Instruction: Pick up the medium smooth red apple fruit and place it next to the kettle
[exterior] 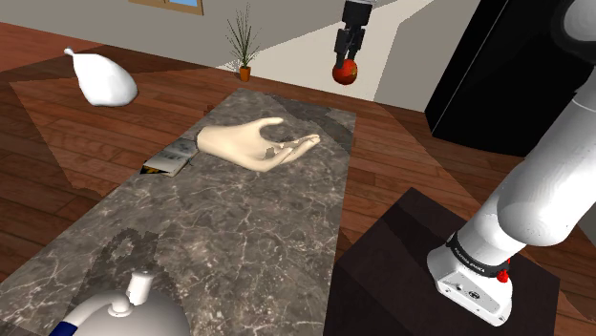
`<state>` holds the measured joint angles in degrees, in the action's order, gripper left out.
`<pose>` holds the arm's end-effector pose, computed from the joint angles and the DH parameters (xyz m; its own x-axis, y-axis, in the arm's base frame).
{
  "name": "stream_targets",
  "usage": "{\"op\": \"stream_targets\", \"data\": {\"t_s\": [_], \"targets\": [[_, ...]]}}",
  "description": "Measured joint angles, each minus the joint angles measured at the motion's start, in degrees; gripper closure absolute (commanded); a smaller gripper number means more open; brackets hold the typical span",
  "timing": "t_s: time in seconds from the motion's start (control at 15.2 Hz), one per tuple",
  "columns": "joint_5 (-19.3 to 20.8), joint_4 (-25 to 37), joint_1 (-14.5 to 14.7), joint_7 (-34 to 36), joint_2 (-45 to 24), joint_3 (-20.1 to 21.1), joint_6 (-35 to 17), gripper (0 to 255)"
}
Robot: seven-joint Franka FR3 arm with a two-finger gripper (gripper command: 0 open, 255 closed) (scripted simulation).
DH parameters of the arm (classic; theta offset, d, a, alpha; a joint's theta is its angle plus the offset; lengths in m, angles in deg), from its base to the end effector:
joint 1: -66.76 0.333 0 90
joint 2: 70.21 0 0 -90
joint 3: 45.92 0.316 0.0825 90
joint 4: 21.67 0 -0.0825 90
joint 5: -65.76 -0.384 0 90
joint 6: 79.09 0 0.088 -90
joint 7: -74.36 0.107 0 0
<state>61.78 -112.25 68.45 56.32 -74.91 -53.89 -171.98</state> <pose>0.5790 -0.0535 0.5780 0.9796 0.1999 -0.0211 0.1981 -0.9779 -0.0676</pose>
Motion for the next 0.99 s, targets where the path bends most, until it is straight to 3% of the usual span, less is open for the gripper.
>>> {"op": "stream_targets", "data": {"t_s": [0.2,0.99], "targets": [[0.0,1.5,0.3,0.7,0.1,0.3,1.5,255],[0.1,-13.2,7.5,15.3,12.4,7.9,-1.8,255]]}}
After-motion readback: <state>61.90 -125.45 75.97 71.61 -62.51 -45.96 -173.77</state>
